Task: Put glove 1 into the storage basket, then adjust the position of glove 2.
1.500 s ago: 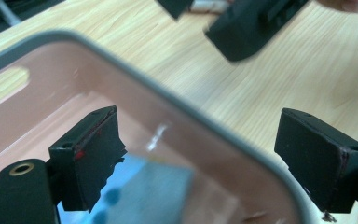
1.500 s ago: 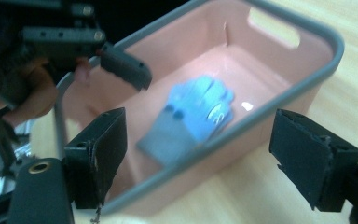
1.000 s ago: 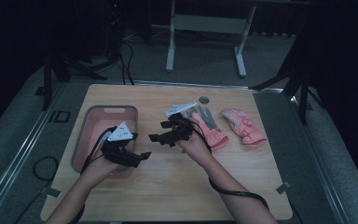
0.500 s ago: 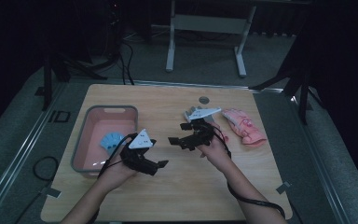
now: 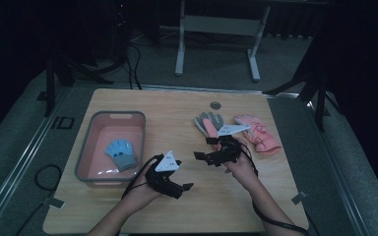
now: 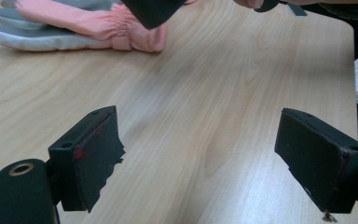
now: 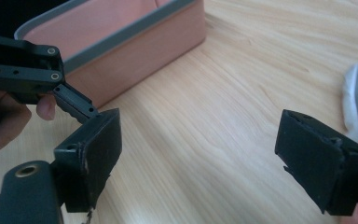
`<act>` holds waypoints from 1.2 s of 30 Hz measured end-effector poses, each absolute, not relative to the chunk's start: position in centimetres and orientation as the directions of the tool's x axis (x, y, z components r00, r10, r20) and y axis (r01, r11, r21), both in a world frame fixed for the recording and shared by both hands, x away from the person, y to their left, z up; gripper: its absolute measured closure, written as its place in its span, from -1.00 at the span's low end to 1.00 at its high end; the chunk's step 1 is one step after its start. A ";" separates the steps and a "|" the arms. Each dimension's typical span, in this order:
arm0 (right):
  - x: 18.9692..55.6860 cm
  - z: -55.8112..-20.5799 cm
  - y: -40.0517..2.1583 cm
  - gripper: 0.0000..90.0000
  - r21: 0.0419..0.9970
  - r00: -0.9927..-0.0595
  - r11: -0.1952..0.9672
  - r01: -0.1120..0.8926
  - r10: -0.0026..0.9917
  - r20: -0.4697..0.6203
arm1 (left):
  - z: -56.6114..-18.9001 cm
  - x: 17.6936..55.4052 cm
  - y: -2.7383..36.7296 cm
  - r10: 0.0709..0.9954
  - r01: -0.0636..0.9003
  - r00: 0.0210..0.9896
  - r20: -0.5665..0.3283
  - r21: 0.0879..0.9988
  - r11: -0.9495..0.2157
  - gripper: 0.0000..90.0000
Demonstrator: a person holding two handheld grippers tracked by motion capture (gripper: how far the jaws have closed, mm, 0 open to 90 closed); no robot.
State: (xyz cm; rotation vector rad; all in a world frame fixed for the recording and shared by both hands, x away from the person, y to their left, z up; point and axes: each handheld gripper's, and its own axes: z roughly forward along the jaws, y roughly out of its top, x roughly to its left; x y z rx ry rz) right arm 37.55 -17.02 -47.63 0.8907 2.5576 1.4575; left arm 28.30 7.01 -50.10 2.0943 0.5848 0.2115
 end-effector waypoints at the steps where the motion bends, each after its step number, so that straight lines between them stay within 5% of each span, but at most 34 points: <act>1: 37.5 -47.7 -17.3 -0.68 0.807 -0.830 0.384 0.449 0.513 0.217 | -50.5 28.2 6.9 0.485 0.328 0.871 -0.078 0.827 -0.457 -0.75; 11: 36.4 -49.0 -19.8 -0.77 0.814 -0.821 0.360 0.457 0.522 0.231 | -52.9 28.3 6.5 0.520 0.339 0.853 -0.054 0.815 -0.471 -0.94; 18: 36.7 -48.7 -21.6 -0.17 0.811 -0.791 0.375 0.449 0.588 0.166 | -53.5 28.0 6.4 0.527 0.342 0.849 -0.039 0.801 -0.492 -0.96; 20: 37.1 -48.5 -22.3 0.16 0.798 -0.784 0.395 0.454 0.602 0.148 | -53.8 27.7 6.2 0.516 0.345 0.855 -0.042 0.789 -0.508 -0.95; 23: 38.0 -48.4 -23.3 0.33 0.799 -0.771 0.388 0.459 0.621 0.142 | -54.3 27.4 6.0 0.513 0.344 0.857 -0.048 0.795 -0.500 -0.96; 36: 45.2 -48.7 -24.2 0.37 0.792 -0.658 0.324 0.517 0.743 0.126 | -54.7 26.3 5.5 0.494 0.322 0.868 -0.059 0.824 -0.467 -0.96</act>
